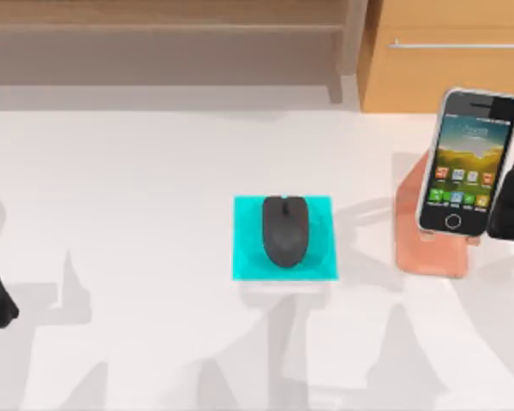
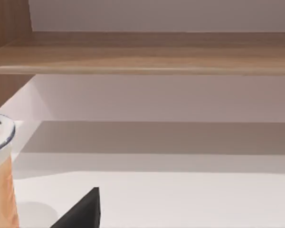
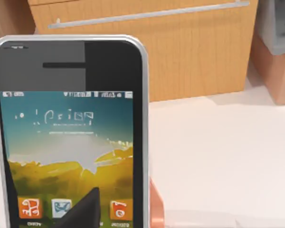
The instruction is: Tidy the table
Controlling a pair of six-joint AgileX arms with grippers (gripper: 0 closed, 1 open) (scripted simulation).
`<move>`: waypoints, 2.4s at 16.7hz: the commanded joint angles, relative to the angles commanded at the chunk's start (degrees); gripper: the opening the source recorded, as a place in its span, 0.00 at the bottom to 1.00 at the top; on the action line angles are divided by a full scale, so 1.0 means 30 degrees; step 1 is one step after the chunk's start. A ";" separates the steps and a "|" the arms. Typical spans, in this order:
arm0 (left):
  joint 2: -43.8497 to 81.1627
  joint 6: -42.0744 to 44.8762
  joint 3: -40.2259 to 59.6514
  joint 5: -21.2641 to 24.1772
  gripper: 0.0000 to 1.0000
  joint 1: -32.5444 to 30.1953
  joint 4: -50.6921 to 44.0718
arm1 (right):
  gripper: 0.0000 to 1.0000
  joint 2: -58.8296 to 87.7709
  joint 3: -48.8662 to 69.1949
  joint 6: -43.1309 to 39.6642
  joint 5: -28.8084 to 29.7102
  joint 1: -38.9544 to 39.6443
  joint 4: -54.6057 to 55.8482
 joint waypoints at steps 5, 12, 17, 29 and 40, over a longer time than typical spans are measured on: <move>0.0000 0.0000 0.0000 0.0000 1.00 0.0000 0.0000 | 1.00 -0.7178 -0.3478 -0.2589 -0.4276 -0.4027 -0.0112; 0.0000 0.0000 0.0000 0.0000 1.00 0.0000 0.0000 | 1.00 -1.5567 -0.7472 -0.5537 -0.9136 -0.8597 -0.0283; 0.0000 0.0000 0.0000 0.0000 1.00 0.0000 0.0000 | 1.00 -1.6382 -0.7958 -0.5899 -0.9732 -0.9154 -0.0301; 0.8457 0.0887 0.0990 0.4488 1.00 0.5149 0.4249 | 1.00 -1.6382 -0.7958 -0.5899 -0.9732 -0.9154 -0.0301; 2.9146 0.2078 0.4979 1.2205 1.00 1.3174 1.6740 | 1.00 -1.6382 -0.7958 -0.5899 -0.9732 -0.9154 -0.0301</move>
